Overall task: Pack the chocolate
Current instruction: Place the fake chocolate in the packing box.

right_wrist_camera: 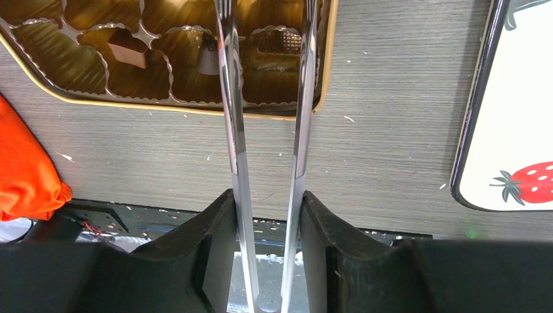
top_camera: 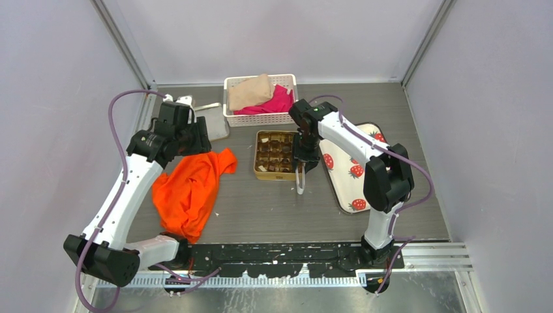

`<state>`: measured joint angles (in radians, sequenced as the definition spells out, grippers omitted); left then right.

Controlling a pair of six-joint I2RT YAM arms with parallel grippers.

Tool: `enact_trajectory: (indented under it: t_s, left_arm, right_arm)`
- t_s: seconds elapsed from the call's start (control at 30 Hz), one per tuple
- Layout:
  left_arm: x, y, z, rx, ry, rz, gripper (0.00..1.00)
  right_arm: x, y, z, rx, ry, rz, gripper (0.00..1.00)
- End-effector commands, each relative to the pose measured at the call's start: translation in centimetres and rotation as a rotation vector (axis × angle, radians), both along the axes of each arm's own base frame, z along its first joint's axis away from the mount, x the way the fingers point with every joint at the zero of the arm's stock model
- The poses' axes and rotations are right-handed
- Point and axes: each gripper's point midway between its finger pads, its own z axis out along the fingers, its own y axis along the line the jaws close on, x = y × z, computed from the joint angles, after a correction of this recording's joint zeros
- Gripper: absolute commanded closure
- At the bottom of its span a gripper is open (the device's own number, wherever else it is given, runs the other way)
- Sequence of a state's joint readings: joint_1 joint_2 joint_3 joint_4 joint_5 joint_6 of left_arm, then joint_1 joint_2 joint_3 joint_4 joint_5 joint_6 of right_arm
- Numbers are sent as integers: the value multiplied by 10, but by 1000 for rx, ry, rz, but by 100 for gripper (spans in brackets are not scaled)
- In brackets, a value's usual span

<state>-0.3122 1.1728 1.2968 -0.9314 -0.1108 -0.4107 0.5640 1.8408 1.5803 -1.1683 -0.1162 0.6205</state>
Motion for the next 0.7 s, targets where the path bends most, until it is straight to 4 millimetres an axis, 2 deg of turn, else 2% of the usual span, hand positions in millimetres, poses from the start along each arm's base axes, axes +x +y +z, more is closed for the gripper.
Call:
enact_trajectory:
  t_s: [0.0, 0.37, 0.43, 0.57, 0.67]
  left_arm:
    - [8, -2, 17, -8, -68, -12, 45]
    - [9, -4, 17, -10, -69, -18, 46]
    - [9, -3, 18, -9, -71, -20, 46]
    - [10, -4, 17, -6, -72, -24, 46]
    - [11, -4, 16, 0, -71, -28, 46]
  right_arm:
    - [4, 4, 15, 17, -38, 18, 55]
    - [7, 4, 21, 21, -58, 12, 56]
    - [9, 3, 27, 21, -77, 6, 63]
    - [15, 2, 47, 29, -128, -5, 86]
    - [16, -1, 63, 25, -162, -12, 93]
